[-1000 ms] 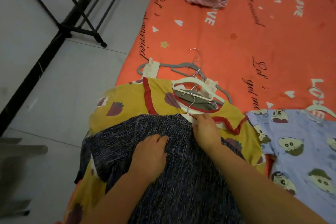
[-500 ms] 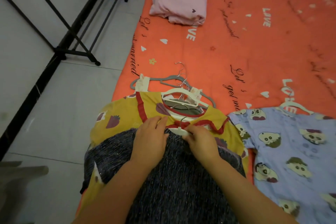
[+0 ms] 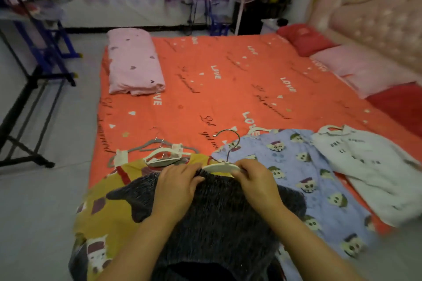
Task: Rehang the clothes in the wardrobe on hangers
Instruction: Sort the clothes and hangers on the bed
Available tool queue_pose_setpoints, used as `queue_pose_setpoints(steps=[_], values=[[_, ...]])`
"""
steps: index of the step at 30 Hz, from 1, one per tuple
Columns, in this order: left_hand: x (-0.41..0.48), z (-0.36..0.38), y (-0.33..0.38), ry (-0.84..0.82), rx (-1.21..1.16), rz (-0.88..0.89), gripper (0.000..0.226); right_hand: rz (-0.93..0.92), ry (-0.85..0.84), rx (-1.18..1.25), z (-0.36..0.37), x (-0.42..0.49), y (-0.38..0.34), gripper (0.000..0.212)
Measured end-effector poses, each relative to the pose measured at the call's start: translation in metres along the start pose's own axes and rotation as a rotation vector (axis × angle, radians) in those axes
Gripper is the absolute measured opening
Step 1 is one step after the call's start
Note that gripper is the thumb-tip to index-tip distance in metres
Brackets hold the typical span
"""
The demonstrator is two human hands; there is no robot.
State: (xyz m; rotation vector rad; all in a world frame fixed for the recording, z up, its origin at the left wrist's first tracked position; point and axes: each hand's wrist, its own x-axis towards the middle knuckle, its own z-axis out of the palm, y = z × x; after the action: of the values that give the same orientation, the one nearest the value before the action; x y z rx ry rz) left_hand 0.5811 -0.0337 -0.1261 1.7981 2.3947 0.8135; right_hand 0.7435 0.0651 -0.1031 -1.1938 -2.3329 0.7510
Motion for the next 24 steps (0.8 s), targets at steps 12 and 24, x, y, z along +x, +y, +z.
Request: queue_pose_setpoints(steps=[12,24], values=[[0.0,0.025,0.208,0.011,-0.186,0.335,0.038,0.186,0.372,-0.129,-0.189,-0.126,0.074,0.014],[-0.029,0.129,0.507,-0.039,-0.391,0.567,0.034,0.284,0.534,-0.173,-0.363,-0.257,0.248,0.013]])
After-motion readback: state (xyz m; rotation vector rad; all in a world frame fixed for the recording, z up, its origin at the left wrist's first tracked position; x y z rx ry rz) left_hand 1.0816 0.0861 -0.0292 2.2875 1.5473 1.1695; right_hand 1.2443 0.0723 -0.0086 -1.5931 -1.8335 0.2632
